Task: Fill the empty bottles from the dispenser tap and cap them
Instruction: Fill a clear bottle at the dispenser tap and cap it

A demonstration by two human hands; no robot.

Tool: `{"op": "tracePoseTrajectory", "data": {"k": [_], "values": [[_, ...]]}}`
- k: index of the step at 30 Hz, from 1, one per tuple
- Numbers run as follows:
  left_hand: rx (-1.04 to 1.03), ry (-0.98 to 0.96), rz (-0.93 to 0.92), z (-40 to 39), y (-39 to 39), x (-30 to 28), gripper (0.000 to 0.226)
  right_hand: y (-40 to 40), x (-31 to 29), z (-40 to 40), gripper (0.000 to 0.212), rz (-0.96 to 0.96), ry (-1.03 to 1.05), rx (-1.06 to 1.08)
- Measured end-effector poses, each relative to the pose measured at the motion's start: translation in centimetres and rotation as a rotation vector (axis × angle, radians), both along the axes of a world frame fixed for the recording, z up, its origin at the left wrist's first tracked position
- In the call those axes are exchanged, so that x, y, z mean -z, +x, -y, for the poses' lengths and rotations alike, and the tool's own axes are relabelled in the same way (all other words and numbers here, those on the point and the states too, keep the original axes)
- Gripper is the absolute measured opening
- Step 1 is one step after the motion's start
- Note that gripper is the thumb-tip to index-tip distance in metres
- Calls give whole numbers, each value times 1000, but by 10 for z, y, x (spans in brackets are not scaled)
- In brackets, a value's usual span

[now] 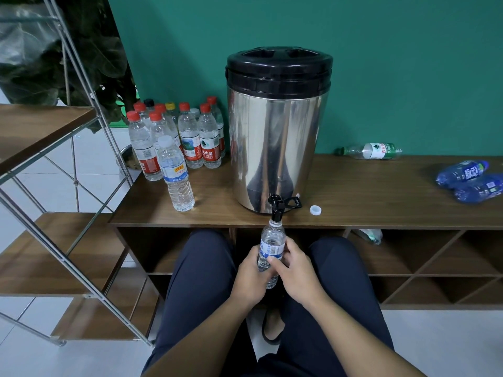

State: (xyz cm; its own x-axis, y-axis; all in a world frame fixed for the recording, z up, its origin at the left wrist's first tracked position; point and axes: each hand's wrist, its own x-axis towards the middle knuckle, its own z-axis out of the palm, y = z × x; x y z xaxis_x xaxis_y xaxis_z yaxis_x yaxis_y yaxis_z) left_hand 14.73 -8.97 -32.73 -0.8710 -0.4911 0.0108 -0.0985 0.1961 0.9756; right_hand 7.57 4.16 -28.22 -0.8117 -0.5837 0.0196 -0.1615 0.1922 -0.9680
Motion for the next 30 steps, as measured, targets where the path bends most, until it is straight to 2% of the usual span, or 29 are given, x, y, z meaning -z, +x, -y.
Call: {"op": "tracePoseTrajectory", "data": {"k": [30], "values": [[21, 3, 0, 1, 3, -2, 45, 0, 1, 0, 51, 22, 2, 4]]}}
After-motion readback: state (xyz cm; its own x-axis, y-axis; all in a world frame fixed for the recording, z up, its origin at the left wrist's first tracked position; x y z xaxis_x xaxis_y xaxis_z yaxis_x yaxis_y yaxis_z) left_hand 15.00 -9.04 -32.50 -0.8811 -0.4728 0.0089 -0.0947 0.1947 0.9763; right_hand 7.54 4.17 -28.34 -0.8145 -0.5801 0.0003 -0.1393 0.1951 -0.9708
